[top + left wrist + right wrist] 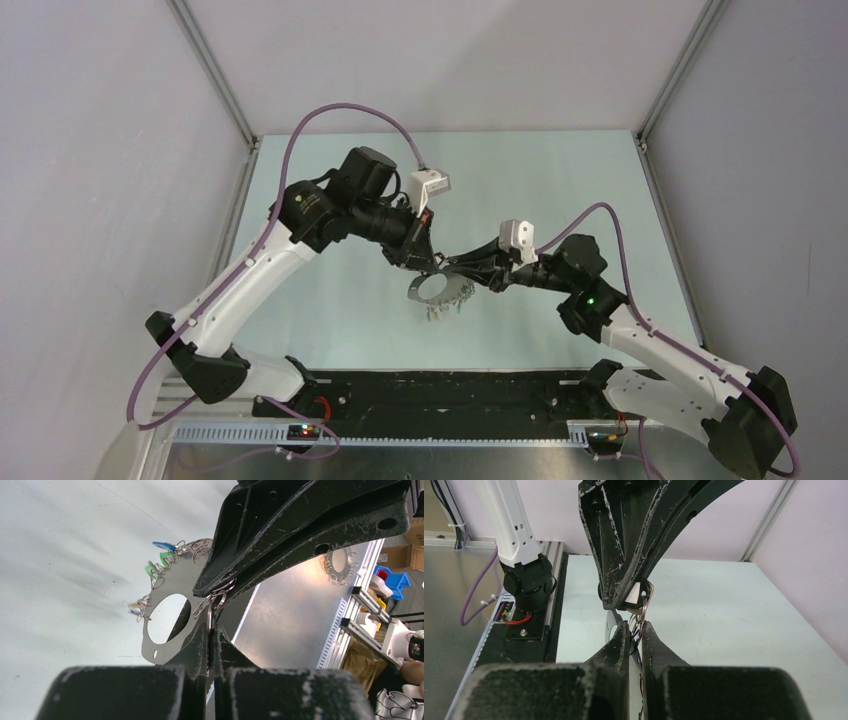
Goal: Remove the keys from the keyring
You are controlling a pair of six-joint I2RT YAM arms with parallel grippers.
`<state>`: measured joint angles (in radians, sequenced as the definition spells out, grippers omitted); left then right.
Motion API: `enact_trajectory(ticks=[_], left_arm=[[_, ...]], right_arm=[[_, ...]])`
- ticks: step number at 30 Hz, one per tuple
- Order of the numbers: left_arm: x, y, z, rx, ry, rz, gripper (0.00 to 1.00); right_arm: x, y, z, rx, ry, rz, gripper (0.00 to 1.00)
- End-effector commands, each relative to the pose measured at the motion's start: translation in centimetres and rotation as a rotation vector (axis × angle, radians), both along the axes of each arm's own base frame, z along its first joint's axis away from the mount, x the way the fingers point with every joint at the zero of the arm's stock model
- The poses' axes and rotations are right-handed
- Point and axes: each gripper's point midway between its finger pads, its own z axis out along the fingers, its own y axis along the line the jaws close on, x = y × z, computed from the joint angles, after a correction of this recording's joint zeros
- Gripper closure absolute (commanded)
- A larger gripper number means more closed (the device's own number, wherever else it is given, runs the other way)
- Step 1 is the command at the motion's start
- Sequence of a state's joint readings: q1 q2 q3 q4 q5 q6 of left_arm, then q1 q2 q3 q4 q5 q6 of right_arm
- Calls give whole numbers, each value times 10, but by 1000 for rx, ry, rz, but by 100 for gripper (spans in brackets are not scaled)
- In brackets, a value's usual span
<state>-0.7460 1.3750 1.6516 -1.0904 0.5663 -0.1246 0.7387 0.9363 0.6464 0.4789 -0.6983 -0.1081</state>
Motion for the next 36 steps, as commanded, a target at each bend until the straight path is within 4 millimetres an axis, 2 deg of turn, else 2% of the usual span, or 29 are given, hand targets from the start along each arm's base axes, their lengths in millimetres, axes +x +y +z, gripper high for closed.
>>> enact_trajectory(ticks=[1, 5, 6, 7, 9, 10, 14, 15, 17, 21, 23, 36], left_arm=[[17, 14, -1, 8, -45, 83, 100], [12, 11, -15, 19, 5, 51, 100], [12, 11, -16, 20, 9, 48, 100], [12, 11, -16, 18, 6, 48, 100], [14, 12, -10, 9, -15, 54, 100], [14, 12, -4, -3, -30, 56, 100], [11, 11, 11, -39, -47, 50, 100], [9, 10, 12, -45, -42, 47, 100], [8, 10, 17, -60, -43, 44, 100], [6, 12, 21, -65, -58, 51, 100], [7, 12, 21, -64, -58, 53, 100], [6, 9, 25, -86, -53, 42, 100]], right_arm=[[-13, -8, 24, 48, -91, 13, 100], [-14, -10, 28, 58, -110, 8, 100], [-14, -8, 27, 58, -109, 15, 96], [-14, -8, 27, 58, -105, 17, 79], [-14, -6, 24, 49, -94, 23, 65], [-13, -6, 21, 42, -87, 21, 62], [-11, -6, 14, 18, -72, 12, 64], [-10, -5, 13, 15, -69, 12, 70], [-9, -4, 11, 11, -61, 14, 73], [-11, -2, 14, 28, -57, 28, 63], [-12, -2, 17, 37, -56, 37, 61], [-8, 8, 13, 46, -21, 61, 64]])
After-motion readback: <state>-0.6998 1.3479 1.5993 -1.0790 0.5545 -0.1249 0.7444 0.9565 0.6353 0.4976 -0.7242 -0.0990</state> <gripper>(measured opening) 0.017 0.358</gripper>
